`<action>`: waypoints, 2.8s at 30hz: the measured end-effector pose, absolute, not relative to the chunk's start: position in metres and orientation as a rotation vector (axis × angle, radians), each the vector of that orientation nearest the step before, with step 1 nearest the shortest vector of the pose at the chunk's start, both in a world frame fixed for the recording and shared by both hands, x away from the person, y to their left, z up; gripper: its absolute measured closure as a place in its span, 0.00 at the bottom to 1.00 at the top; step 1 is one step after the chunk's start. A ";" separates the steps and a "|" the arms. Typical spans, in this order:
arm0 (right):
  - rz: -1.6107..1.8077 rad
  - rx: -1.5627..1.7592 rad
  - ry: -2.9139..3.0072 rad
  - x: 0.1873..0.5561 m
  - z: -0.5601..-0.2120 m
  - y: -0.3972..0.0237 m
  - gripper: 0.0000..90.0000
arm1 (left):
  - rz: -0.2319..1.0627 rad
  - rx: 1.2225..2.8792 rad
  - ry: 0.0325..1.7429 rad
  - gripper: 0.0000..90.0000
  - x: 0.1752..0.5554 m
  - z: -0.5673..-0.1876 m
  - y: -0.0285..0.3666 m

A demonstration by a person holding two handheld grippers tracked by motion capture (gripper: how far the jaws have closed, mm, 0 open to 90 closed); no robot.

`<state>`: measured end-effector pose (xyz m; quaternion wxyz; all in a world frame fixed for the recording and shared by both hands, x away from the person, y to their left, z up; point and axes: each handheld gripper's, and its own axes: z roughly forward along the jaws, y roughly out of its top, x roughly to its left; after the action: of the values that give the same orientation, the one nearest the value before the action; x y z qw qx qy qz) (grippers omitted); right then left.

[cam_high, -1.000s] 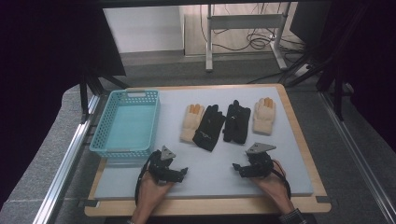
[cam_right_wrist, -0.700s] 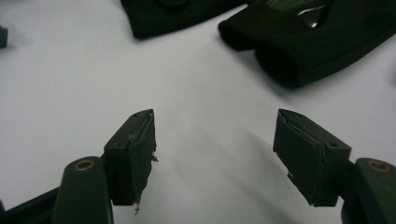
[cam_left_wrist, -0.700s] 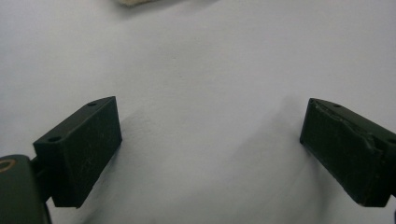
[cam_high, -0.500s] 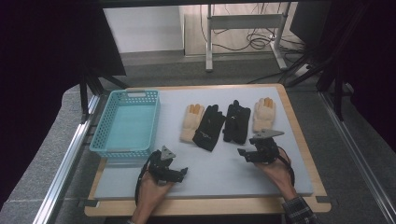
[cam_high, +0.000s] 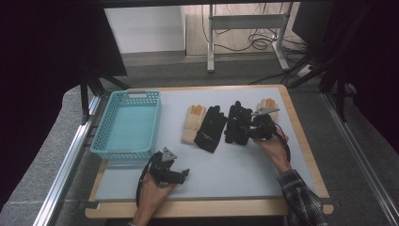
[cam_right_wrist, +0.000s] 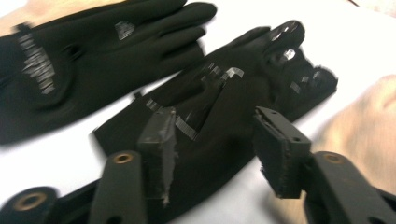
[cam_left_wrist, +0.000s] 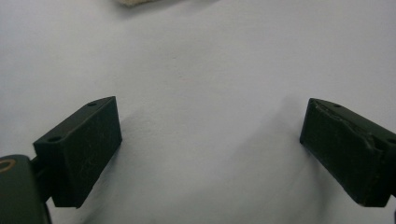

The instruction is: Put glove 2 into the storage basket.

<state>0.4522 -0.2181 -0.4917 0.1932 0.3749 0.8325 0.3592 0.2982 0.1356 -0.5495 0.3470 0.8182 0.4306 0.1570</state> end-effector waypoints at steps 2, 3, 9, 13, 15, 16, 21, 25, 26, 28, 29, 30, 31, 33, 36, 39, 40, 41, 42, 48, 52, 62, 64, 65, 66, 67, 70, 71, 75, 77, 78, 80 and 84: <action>0.995 1.055 2.334 0.465 -0.493 -0.213 0.44 | 0.407 2.122 1.117 0.06 0.298 -0.550 0.136; 0.985 1.061 2.336 0.471 -0.495 -0.210 0.41 | 0.407 2.122 1.117 0.06 0.298 -0.550 0.136; 0.908 1.121 2.352 0.506 -0.512 -0.196 0.29 | 0.407 2.122 1.117 0.06 0.298 -0.550 0.136; 0.875 1.096 2.378 0.512 -0.521 -0.193 0.29 | 0.408 2.122 1.117 0.06 0.298 -0.550 0.136; 0.905 1.138 2.387 0.512 -0.521 -0.195 0.39 | 0.408 2.123 1.117 0.06 0.298 -0.550 0.136; 0.889 1.144 2.368 0.510 -0.520 -0.196 0.50 | 0.408 2.123 1.117 0.06 0.298 -0.550 0.136; 0.929 1.207 2.371 0.505 -0.517 -0.200 0.85 | 0.408 2.122 1.117 0.06 0.298 -0.550 0.136; 0.920 1.204 2.390 0.503 -0.514 -0.199 0.89 | 0.408 2.123 1.117 0.06 0.298 -0.550 0.136; 0.920 1.204 2.390 0.503 -0.514 -0.199 0.89 | 0.408 2.123 1.117 0.06 0.298 -0.550 0.136; 0.918 1.185 2.389 0.500 -0.510 -0.199 0.90 | 0.408 2.124 1.118 0.06 0.298 -0.549 0.136; 0.948 1.187 2.377 0.496 -0.504 -0.202 0.90 | 0.407 2.125 1.118 0.06 0.298 -0.549 0.136; 0.948 1.187 2.377 0.496 -0.504 -0.202 0.90 | 0.407 2.125 1.118 0.06 0.298 -0.549 0.136; 0.964 1.186 2.378 0.493 -0.501 -0.203 0.90 | 0.407 2.123 1.117 0.06 0.298 -0.550 0.136; 0.983 1.174 2.371 0.487 -0.493 -0.206 0.90 | 0.406 2.125 1.117 0.06 0.298 -0.549 0.136; 1.037 1.133 2.381 0.470 -0.476 -0.208 0.90 | 0.408 2.124 1.117 0.06 0.298 -0.549 0.136; 1.044 1.111 2.392 0.458 -0.468 -0.208 0.90 | 0.407 2.123 1.117 0.06 0.298 -0.550 0.136; 1.054 1.104 2.392 0.452 -0.464 -0.208 0.90 | 0.407 2.124 1.117 0.06 0.298 -0.550 0.136; 1.088 1.079 2.407 0.438 -0.458 -0.207 0.90 | 0.407 2.126 1.118 0.06 0.298 -0.549 0.136; 1.088 1.079 2.407 0.438 -0.458 -0.207 0.90 | 0.407 2.126 1.118 0.06 0.298 -0.549 0.136; 1.156 1.025 2.460 0.386 -0.456 -0.202 0.90 | 0.407 2.125 1.119 0.06 0.298 -0.549 0.136; 1.179 1.021 2.496 0.357 -0.468 -0.197 0.89 | 0.410 2.124 1.116 0.06 0.298 -0.550 0.136; 1.123 1.016 2.520 0.338 -0.497 -0.200 0.74 | 0.407 2.122 1.119 0.06 0.298 -0.550 0.136; 1.112 1.011 2.505 0.340 -0.493 -0.201 0.67 | 0.407 2.122 1.119 0.06 0.298 -0.550 0.136; 1.112 1.004 2.496 0.342 -0.491 -0.202 0.65 | 0.407 2.121 1.120 0.06 0.298 -0.550 0.136; 1.117 0.999 2.488 0.344 -0.488 -0.202 0.62 | 0.407 2.122 1.119 0.06 0.298 -0.550 0.136; 1.122 0.994 2.481 0.346 -0.487 -0.201 0.59 | 0.407 2.122 1.119 0.06 0.298 -0.550 0.136; 1.123 0.980 2.470 0.356 -0.483 -0.197 0.54 | 0.408 2.123 1.117 0.06 0.298 -0.550 0.136; 1.119 0.974 2.474 0.361 -0.482 -0.195 0.52 | 0.408 2.123 1.117 0.06 0.298 -0.550 0.136; 1.128 0.983 2.479 0.384 -0.482 -0.183 0.46 | 0.407 2.122 1.118 0.06 0.298 -0.550 0.136; 1.120 0.989 2.474 0.403 -0.483 -0.173 0.44 | 0.406 2.123 1.119 0.06 0.298 -0.549 0.136; 1.123 0.996 2.474 0.409 -0.484 -0.170 0.44 | 0.406 2.123 1.119 0.06 0.298 -0.549 0.136; 1.129 0.998 2.474 0.414 -0.484 -0.168 0.45 | 0.406 2.122 1.118 0.06 0.298 -0.550 0.136; 1.137 1.033 2.492 0.445 -0.489 -0.151 0.48 | 0.407 2.124 1.118 0.06 0.298 -0.549 0.136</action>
<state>0.4452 -0.1506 -0.4887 0.1066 0.3509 0.8464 0.3861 0.2982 0.1357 -0.5495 0.3463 0.8185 0.4308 0.1568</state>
